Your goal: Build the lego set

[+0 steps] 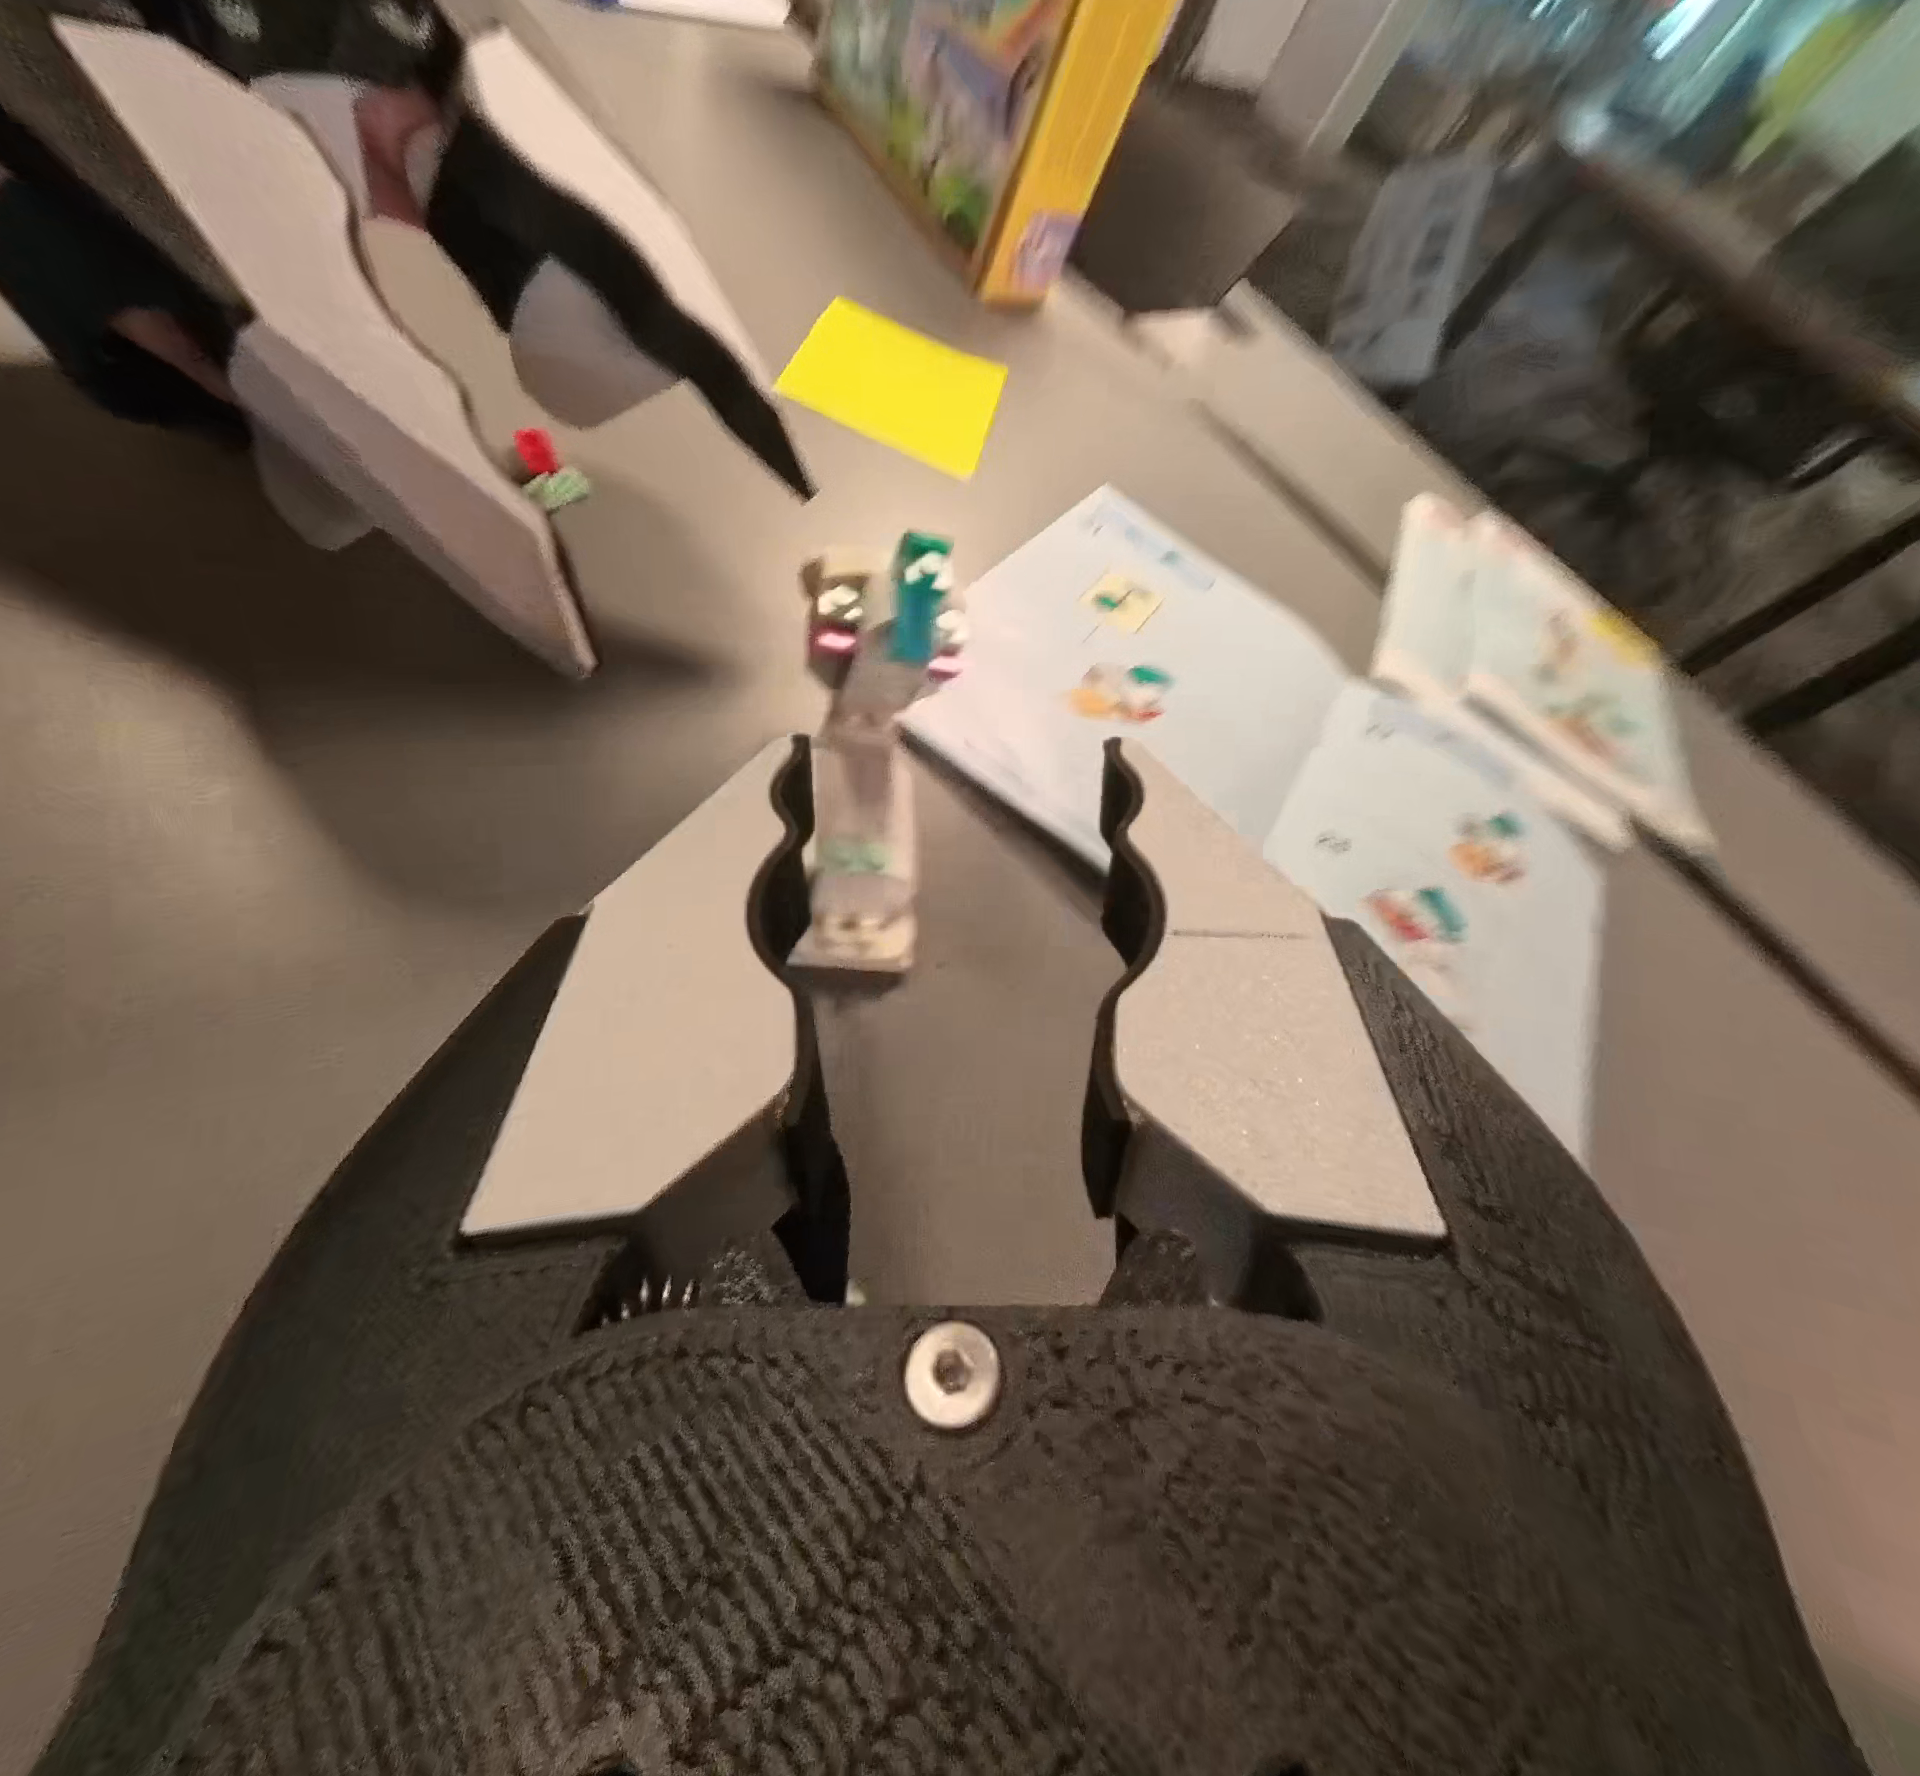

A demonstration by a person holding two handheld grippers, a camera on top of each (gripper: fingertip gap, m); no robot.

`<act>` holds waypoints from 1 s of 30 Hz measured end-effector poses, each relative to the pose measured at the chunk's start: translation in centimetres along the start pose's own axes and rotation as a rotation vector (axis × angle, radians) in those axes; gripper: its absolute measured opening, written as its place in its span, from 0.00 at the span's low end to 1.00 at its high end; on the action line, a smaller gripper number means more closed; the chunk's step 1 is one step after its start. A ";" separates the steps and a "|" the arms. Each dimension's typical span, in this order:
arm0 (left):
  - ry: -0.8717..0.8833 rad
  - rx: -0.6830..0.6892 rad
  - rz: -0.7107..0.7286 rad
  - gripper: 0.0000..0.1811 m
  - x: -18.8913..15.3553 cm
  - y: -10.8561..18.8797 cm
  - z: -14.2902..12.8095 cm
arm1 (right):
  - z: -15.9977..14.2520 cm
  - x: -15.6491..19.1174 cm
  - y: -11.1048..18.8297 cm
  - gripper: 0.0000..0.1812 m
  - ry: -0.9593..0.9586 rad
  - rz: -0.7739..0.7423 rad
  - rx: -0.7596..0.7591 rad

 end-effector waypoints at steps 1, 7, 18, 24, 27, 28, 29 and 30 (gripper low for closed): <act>-0.004 -0.001 0.004 0.45 0.0 0.0 0.0 | 0.3 -0.8 0.6 0.29 0.024 -0.048 -0.046; -0.023 -0.023 0.029 0.45 0.0 0.0 0.3 | -0.9 -8.7 5.3 0.20 0.027 -0.488 -0.234; -0.100 -0.249 0.244 0.47 0.7 1.4 2.0 | -7.0 -17.2 5.7 0.15 0.058 -0.701 -0.241; -0.132 -0.401 0.398 0.44 1.0 3.4 2.1 | -6.2 -17.3 3.6 0.12 0.113 -0.607 -0.285; -0.207 -0.375 0.552 0.42 1.2 3.6 2.2 | -5.8 -17.0 3.6 0.10 0.103 -0.584 -0.316; -0.228 -0.366 0.595 0.42 1.0 3.7 2.7 | -5.7 -16.9 3.6 0.10 0.095 -0.574 -0.327; -0.255 -0.375 0.632 0.41 0.4 3.7 3.4 | -5.6 -16.8 3.7 0.10 0.082 -0.561 -0.340; -0.279 -0.393 0.672 0.39 -0.4 3.8 4.3 | -5.6 -16.7 3.8 0.10 0.070 -0.547 -0.351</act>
Point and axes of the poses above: each gripper's, where its closed fingertips meet, y back along the fingers, z out of its top, x = y × z across the jaws, the point moved 5 cm from there along y, back along the fingers, and after that the axes turned 9 degrees about x, right-handed, at the moved point
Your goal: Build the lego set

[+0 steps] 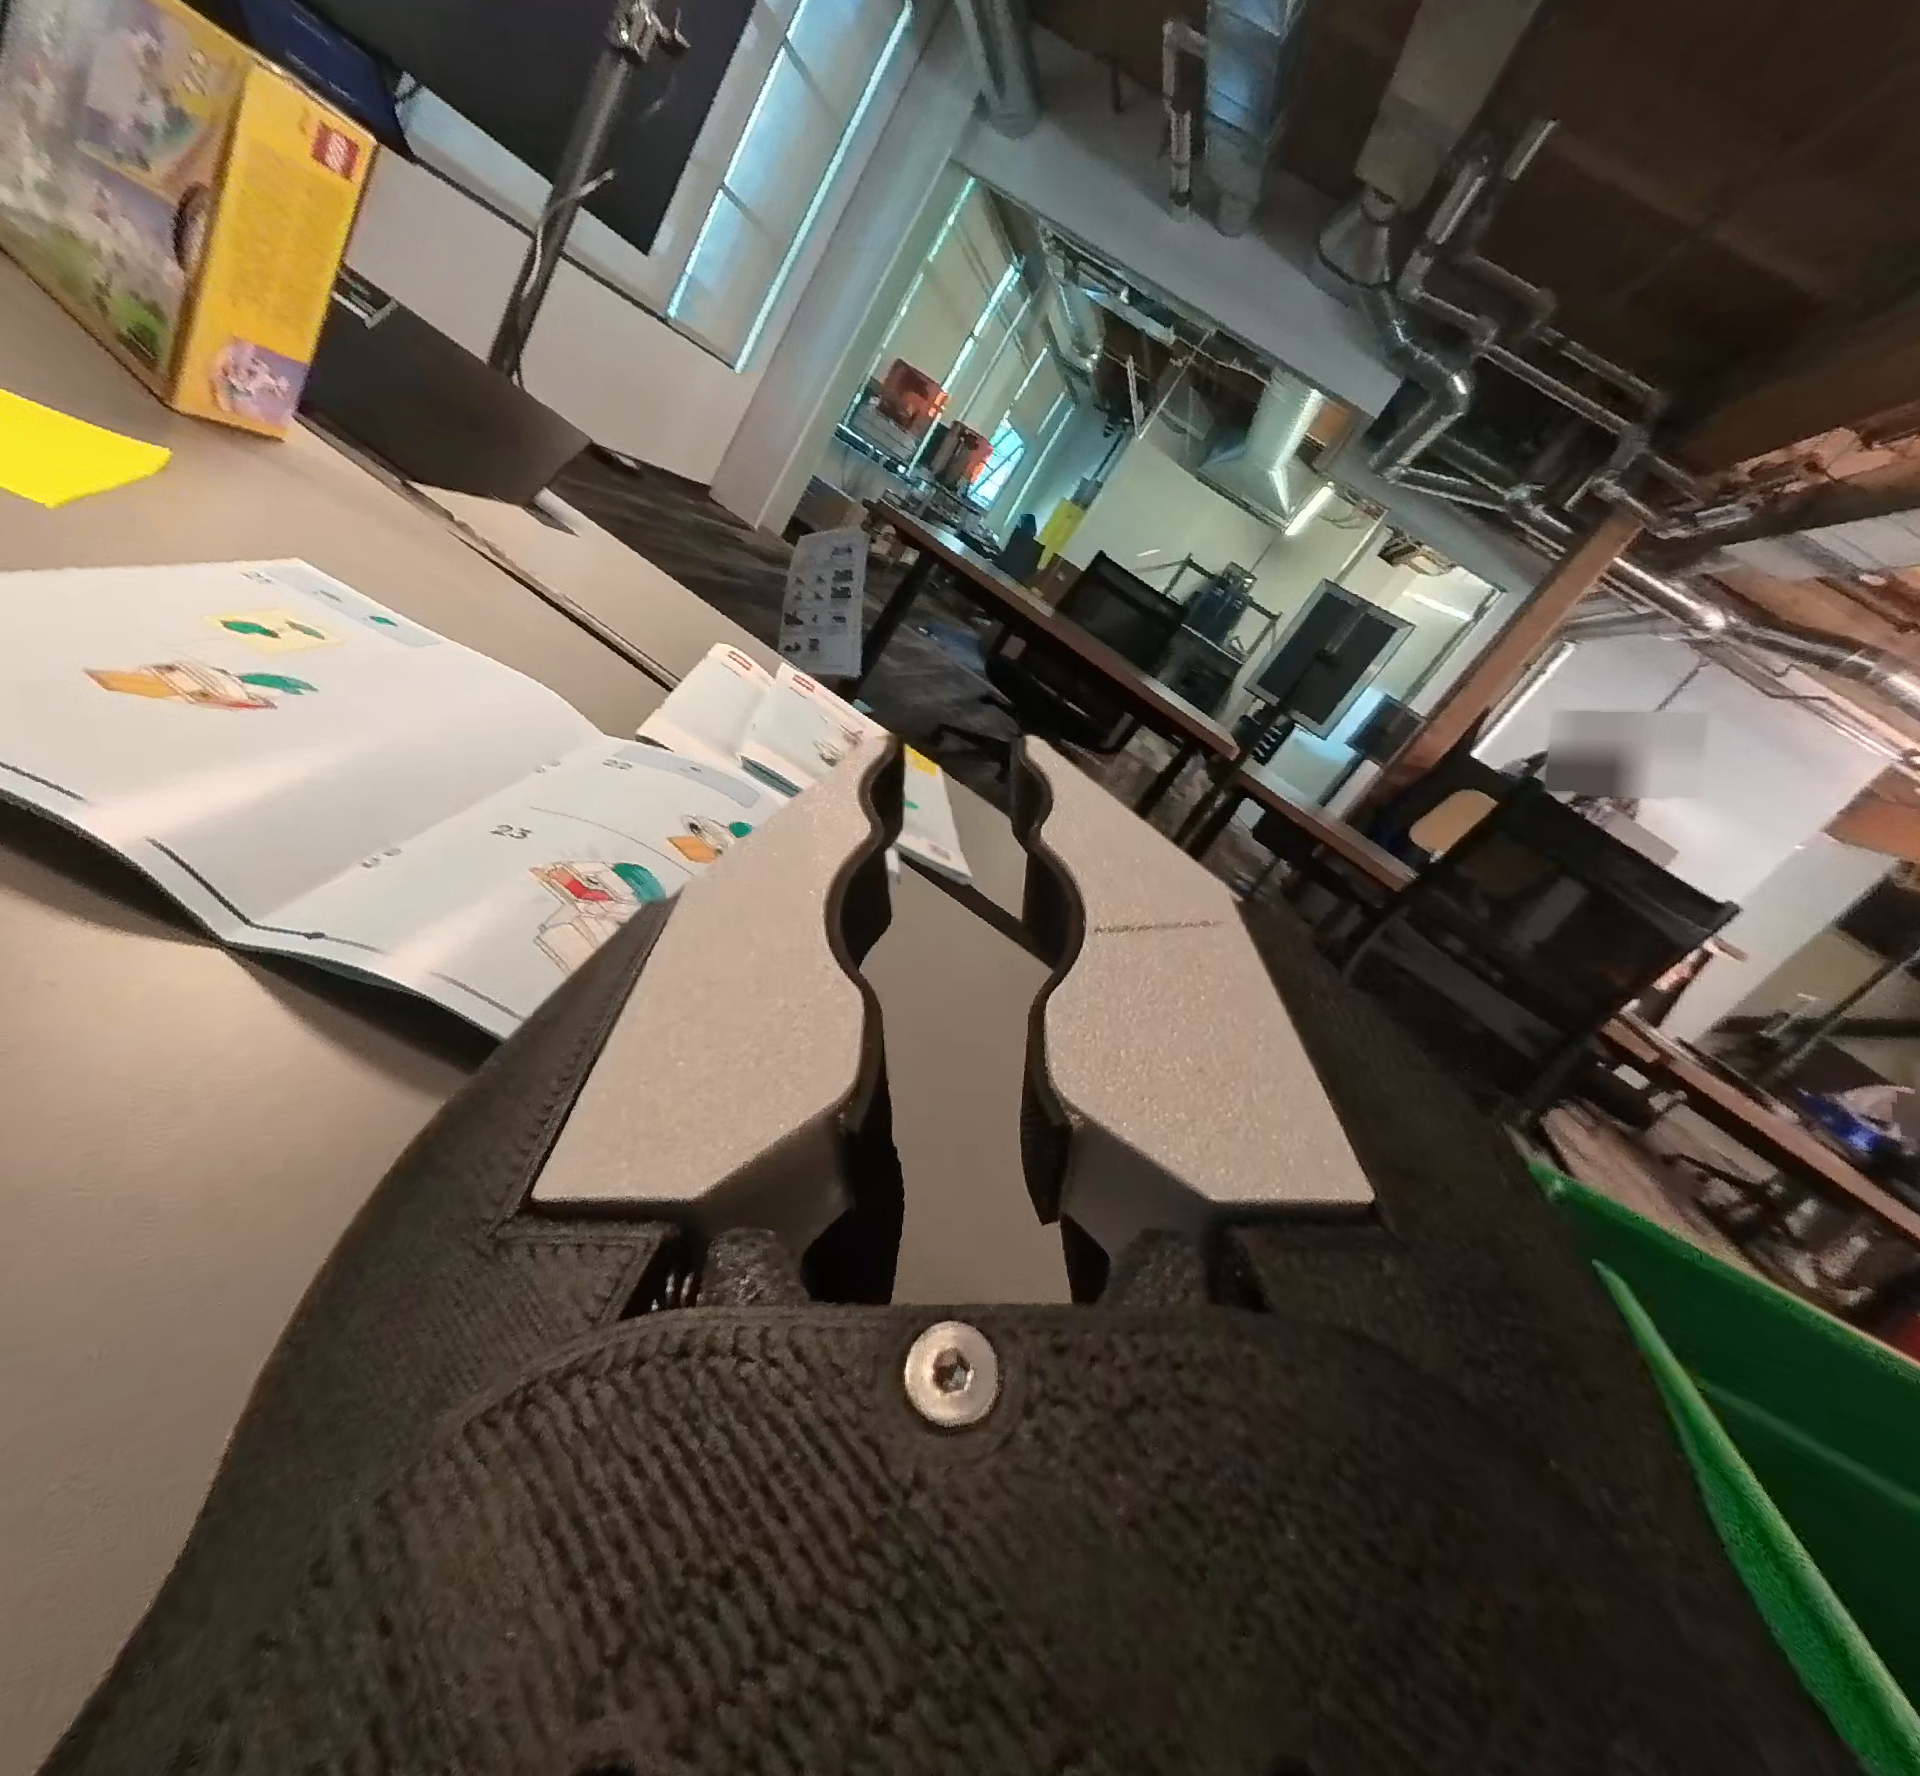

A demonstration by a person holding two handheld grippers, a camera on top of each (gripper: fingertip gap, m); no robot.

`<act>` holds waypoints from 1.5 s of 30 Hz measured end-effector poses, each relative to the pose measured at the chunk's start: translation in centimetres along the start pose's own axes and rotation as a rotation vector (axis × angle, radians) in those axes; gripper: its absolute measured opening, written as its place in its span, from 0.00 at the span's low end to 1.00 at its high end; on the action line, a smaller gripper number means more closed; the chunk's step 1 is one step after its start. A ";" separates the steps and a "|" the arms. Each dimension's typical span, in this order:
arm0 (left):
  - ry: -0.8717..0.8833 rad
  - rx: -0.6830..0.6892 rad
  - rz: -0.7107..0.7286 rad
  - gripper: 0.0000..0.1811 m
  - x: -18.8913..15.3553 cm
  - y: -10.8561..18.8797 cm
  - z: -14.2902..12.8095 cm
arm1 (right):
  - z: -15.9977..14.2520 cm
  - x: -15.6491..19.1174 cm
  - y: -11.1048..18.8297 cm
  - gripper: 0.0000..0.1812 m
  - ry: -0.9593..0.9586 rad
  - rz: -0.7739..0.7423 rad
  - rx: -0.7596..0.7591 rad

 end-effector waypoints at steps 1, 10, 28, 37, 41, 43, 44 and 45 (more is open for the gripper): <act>-0.017 -0.024 0.039 0.37 -0.6 0.1 1.2 | 0.1 0.1 0.1 0.10 -0.014 0.011 -0.006; -0.187 0.153 -0.224 0.31 -13.0 -6.1 5.9 | 0.1 -0.8 0.4 0.09 -0.016 0.006 -0.018; -0.117 0.079 -0.181 0.27 -14.2 -4.4 4.6 | -0.9 -1.7 0.4 0.09 -0.132 0.025 0.015; 0.103 0.190 0.072 0.37 -5.5 -1.1 -0.4 | -1.0 -1.7 0.5 0.09 -0.138 0.034 0.021; 0.151 0.266 0.013 0.39 -4.9 -2.2 -1.4 | -1.0 -1.5 0.4 0.09 -0.122 0.044 0.025; 0.176 0.279 -0.009 0.38 -4.9 -2.5 -1.5 | -1.0 -1.4 0.4 0.09 -0.118 0.050 0.024; 0.188 0.278 -0.008 0.38 -4.7 -2.5 -1.6 | -1.0 -1.3 0.4 0.09 -0.116 0.052 0.025; 0.202 0.274 0.000 0.39 -4.6 -2.4 -1.6 | -1.0 -1.3 0.4 0.09 -0.115 0.055 0.026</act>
Point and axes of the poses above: each gripper's, where its closed fingertips meet, y back along the fingers, z out of its top, x = y × z across the jaws, the point moved 5 cm from there along y, back along the fingers, and after that the axes turned 9 degrees about x, right-handed, at the moved point
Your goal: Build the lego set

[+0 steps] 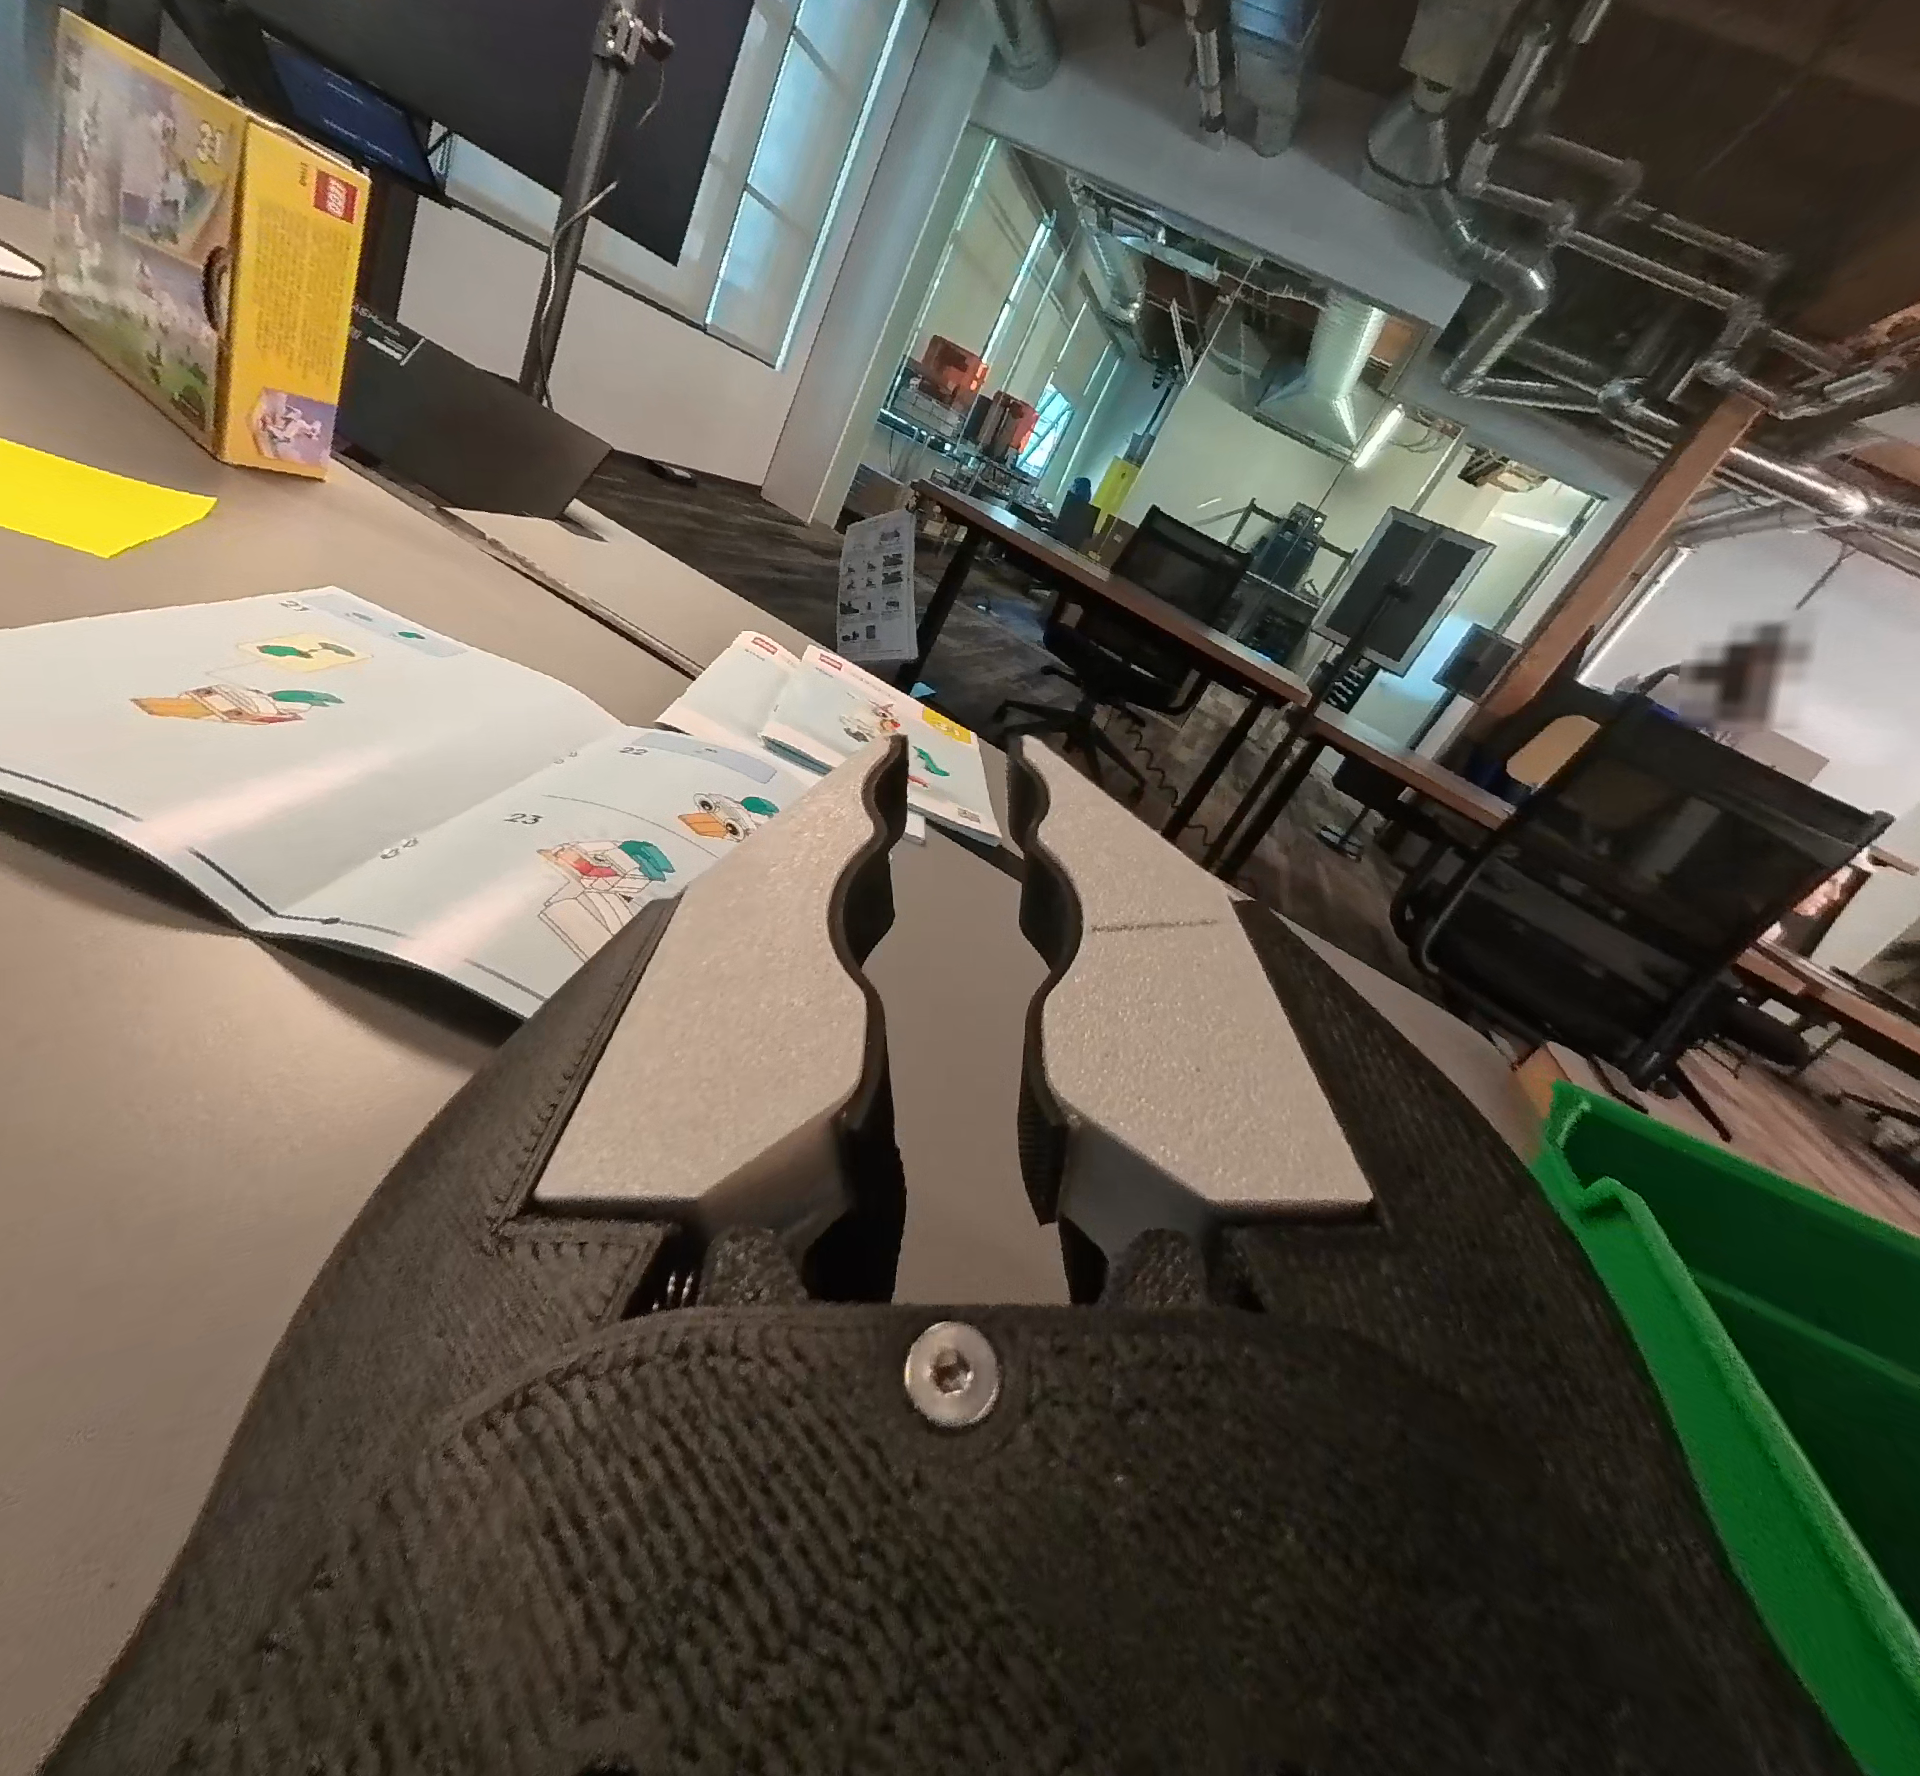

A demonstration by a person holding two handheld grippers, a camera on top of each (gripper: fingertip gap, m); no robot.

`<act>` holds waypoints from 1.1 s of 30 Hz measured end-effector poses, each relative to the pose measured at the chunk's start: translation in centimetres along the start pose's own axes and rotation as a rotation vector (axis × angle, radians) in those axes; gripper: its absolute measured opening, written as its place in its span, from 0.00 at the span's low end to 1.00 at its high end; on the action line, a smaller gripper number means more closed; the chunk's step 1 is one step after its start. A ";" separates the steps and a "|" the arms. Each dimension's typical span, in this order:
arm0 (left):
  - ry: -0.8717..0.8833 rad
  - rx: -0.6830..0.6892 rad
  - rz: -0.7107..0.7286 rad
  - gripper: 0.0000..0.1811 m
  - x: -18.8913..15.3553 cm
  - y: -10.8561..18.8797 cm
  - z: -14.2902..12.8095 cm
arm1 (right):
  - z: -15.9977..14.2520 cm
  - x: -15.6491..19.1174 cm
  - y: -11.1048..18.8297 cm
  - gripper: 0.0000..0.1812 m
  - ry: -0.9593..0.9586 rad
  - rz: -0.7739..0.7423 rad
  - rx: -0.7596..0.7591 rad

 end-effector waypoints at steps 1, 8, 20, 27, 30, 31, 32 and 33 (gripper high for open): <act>0.012 -0.010 0.005 0.39 0.1 0.1 0.0 | 0.0 0.1 0.0 0.09 0.001 0.004 0.001; 0.015 0.007 -0.006 0.40 0.1 0.0 -0.1 | 0.0 0.3 -0.1 0.09 0.015 0.017 0.004; -0.002 0.151 -0.089 0.39 -0.7 -1.4 -0.9 | -0.1 0.9 -0.3 0.09 0.059 0.035 0.009; -0.047 0.247 -0.170 0.39 -1.8 -2.3 -1.6 | -0.1 1.1 -0.4 0.09 0.074 0.043 0.010; -0.014 0.300 -0.222 0.39 -2.0 -2.7 -2.0 | -0.1 1.2 -0.4 0.09 0.081 0.046 0.011; 0.005 0.309 -0.239 0.39 -1.9 -2.8 -2.0 | -0.1 1.2 -0.4 0.09 0.083 0.047 0.011; 0.026 0.317 -0.256 0.39 -1.8 -2.9 -2.1 | -0.1 1.3 -0.4 0.09 0.084 0.048 0.011; 0.044 0.321 -0.273 0.39 -1.8 -2.9 -2.1 | -0.1 1.3 -0.4 0.09 0.086 0.048 0.012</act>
Point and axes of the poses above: each gripper's, where its closed fingertips meet, y back along the fingers, z out of its top, x = y × z across the jaws, the point moved 5 cm from there along y, back along the fingers, and after that the axes turned 9 degrees about x, right-handed, at the moved point
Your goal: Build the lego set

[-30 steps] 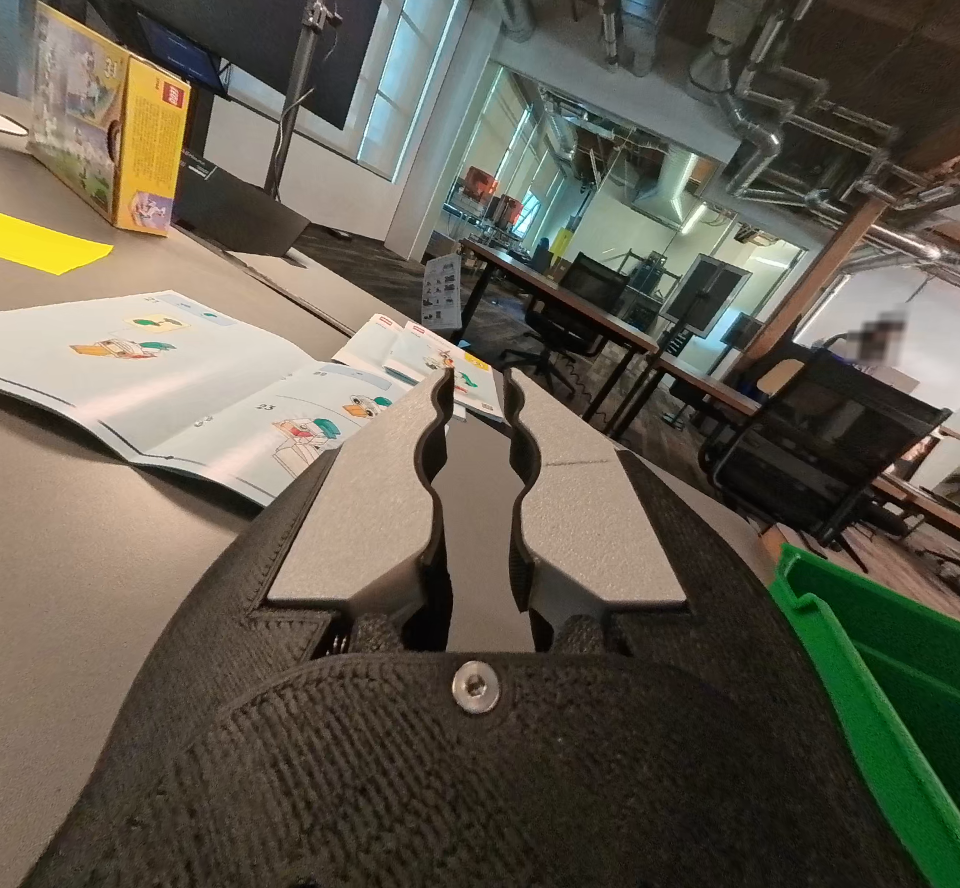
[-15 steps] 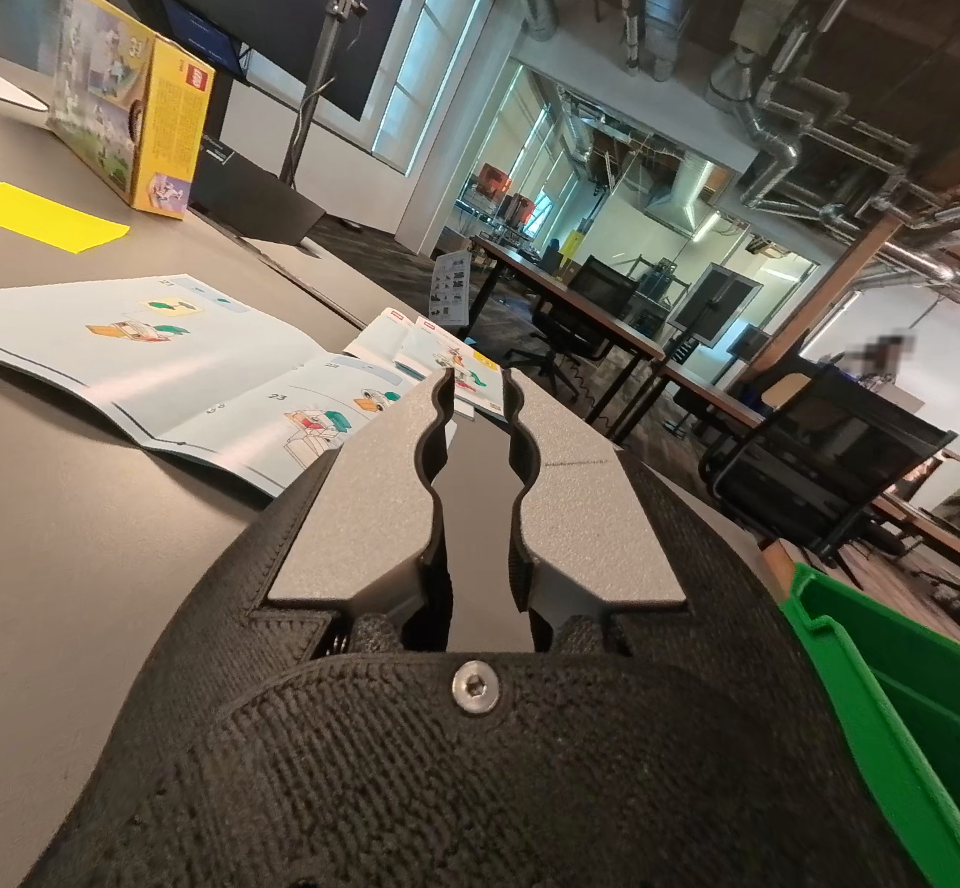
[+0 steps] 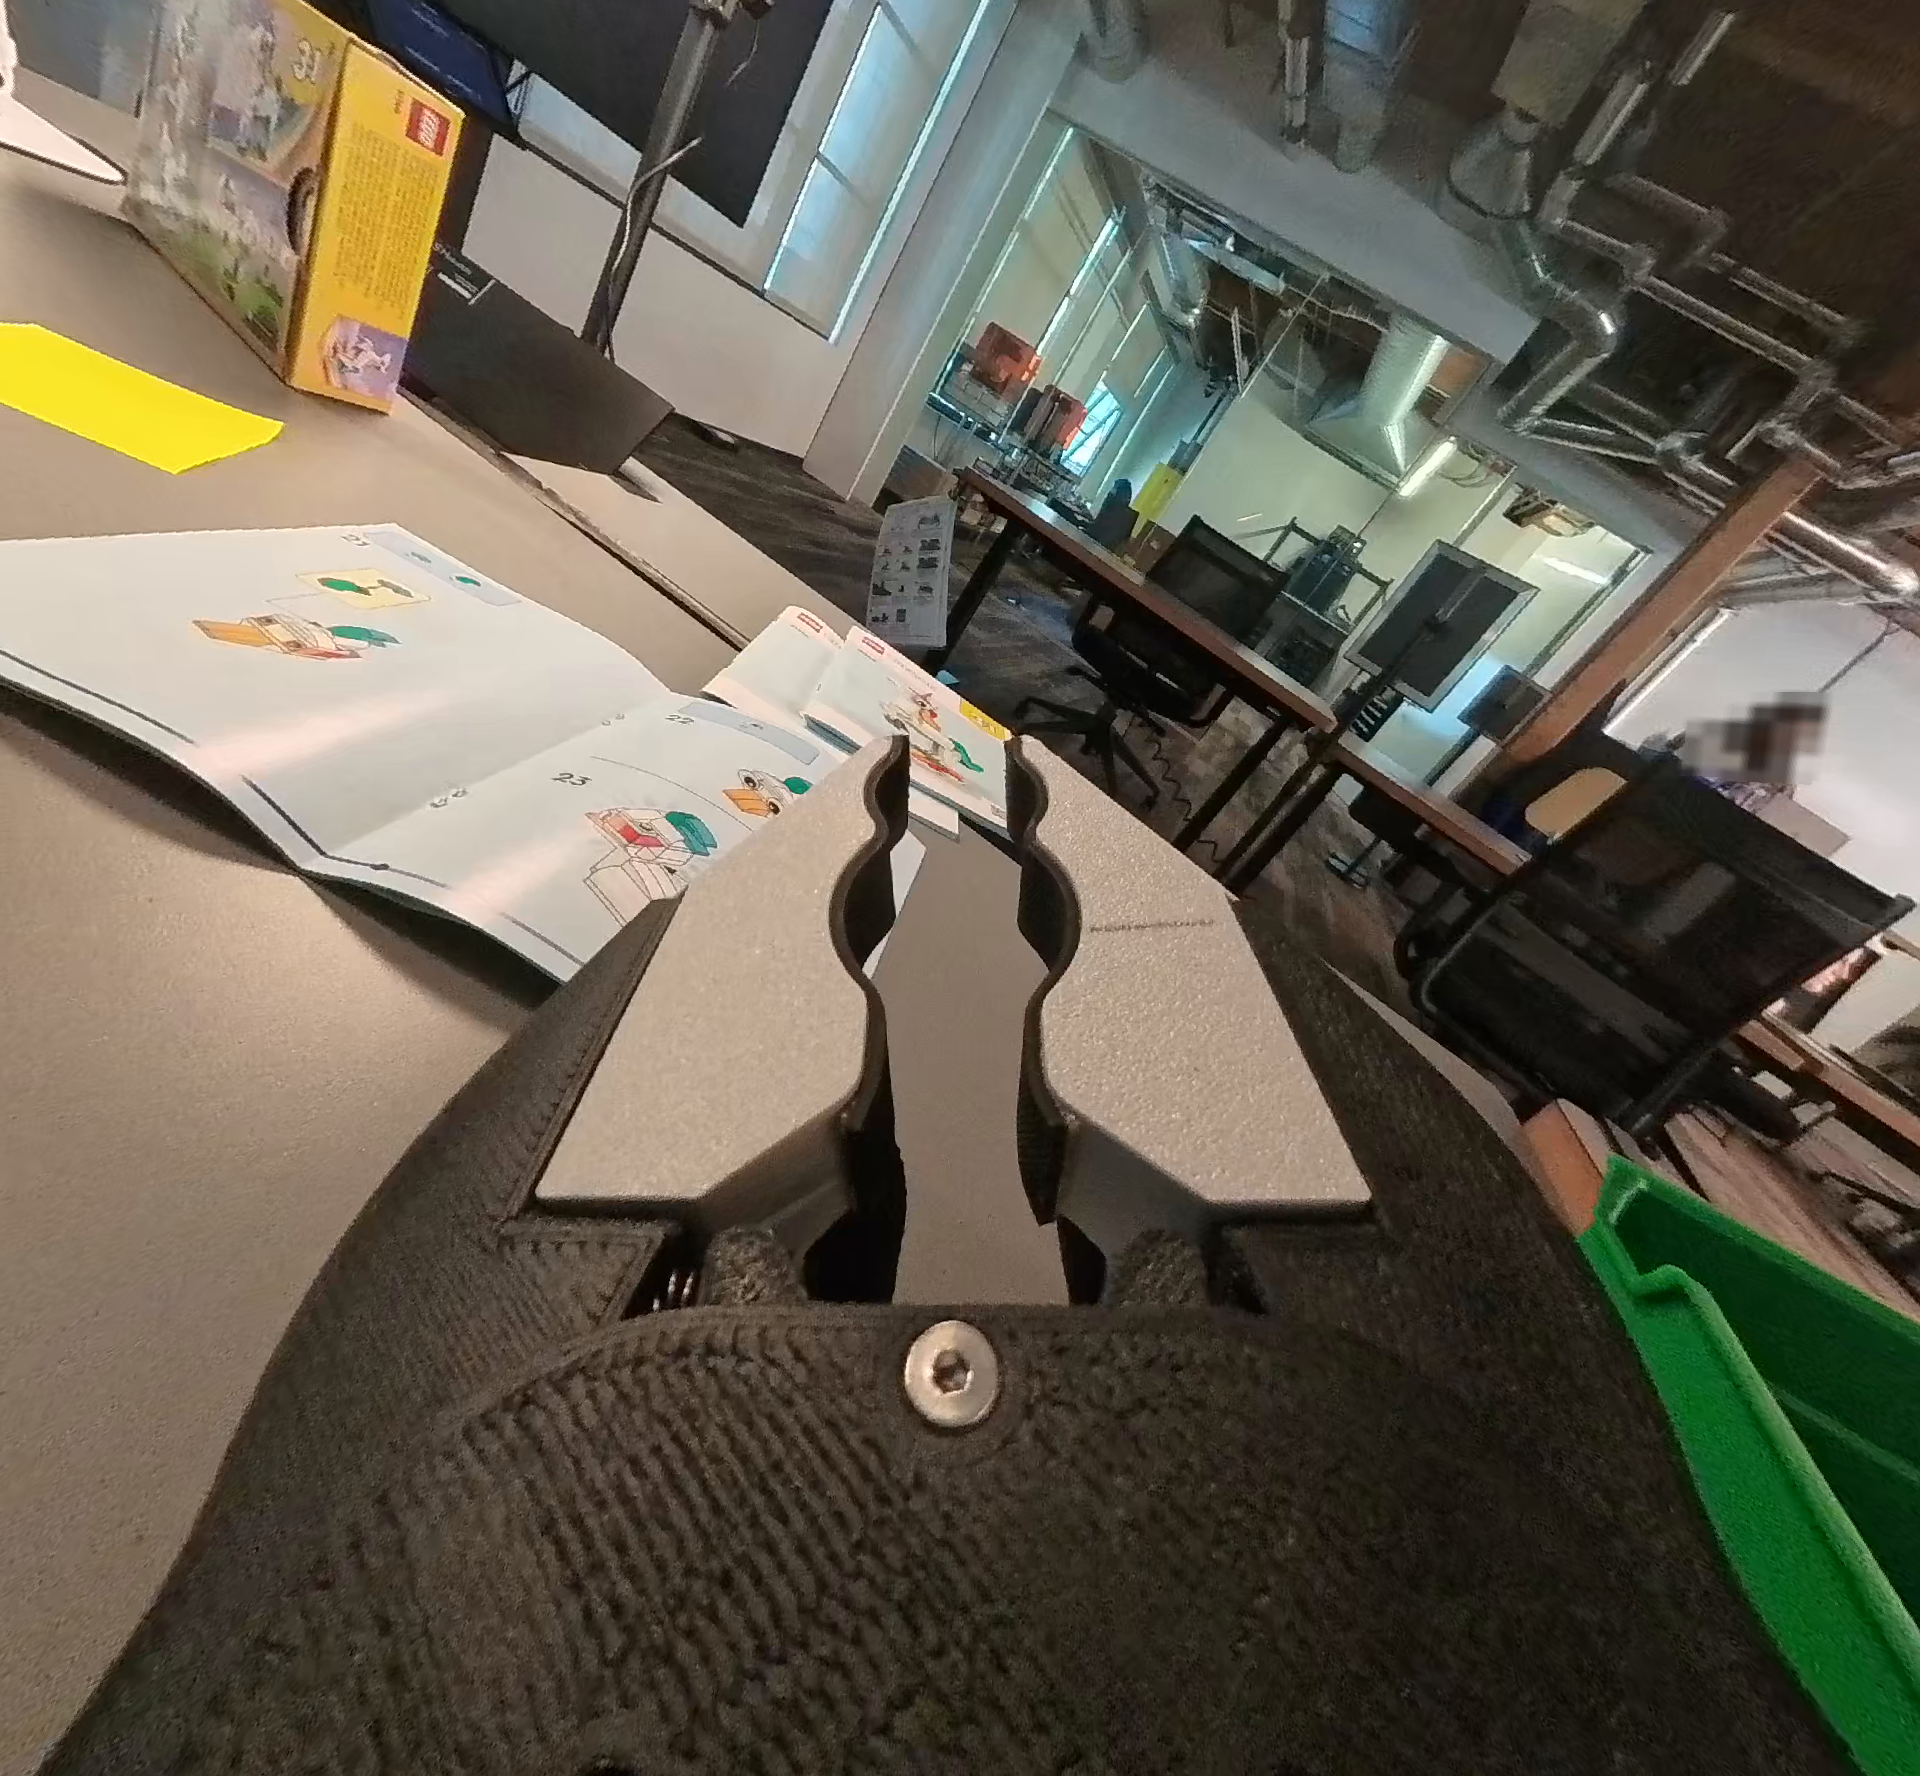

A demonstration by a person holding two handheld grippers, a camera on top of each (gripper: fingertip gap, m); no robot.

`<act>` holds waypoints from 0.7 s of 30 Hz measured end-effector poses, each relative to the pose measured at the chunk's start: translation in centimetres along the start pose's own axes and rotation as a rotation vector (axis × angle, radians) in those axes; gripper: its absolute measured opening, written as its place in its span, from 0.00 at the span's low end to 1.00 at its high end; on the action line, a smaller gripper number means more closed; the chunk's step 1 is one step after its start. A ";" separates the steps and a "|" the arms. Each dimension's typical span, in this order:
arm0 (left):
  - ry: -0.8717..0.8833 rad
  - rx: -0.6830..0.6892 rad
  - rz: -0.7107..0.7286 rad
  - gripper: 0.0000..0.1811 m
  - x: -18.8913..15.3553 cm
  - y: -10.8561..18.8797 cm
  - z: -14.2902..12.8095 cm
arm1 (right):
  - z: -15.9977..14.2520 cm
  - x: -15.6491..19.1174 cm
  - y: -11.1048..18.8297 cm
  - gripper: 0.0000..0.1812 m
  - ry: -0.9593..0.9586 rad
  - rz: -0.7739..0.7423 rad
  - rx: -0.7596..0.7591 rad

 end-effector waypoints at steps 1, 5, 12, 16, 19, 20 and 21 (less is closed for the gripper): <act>0.009 0.000 -0.015 0.39 0.0 0.0 0.0 | 0.0 0.0 0.0 0.09 0.001 0.001 0.000; 0.006 0.003 -0.032 0.39 -0.1 0.0 0.0 | 0.0 0.1 0.0 0.09 0.009 0.004 0.002; 0.019 0.010 -0.042 0.41 0.0 0.0 -0.1 | 0.0 0.3 -0.1 0.09 0.020 0.009 0.003; 0.036 0.016 -0.038 0.42 0.2 0.3 -0.4 | 0.0 0.3 -0.1 0.09 0.019 0.009 0.004; 0.048 0.020 -0.029 0.42 0.5 0.7 -0.8 | 0.0 0.3 -0.1 0.09 0.020 0.009 0.005; 0.050 0.021 -0.026 0.42 0.6 0.8 -1.0 | 0.0 0.3 -0.1 0.09 0.021 0.009 0.005; 0.051 0.023 -0.023 0.43 0.7 1.0 -1.1 | 0.0 0.3 -0.1 0.09 0.022 0.009 0.005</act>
Point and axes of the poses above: each gripper's, where its closed fingertips meet, y back along the fingers, z out of its top, x = y × z across the jaws, the point moved 5 cm from there along y, back along the fingers, and after that the axes turned 9 degrees about x, right-handed, at the moved point
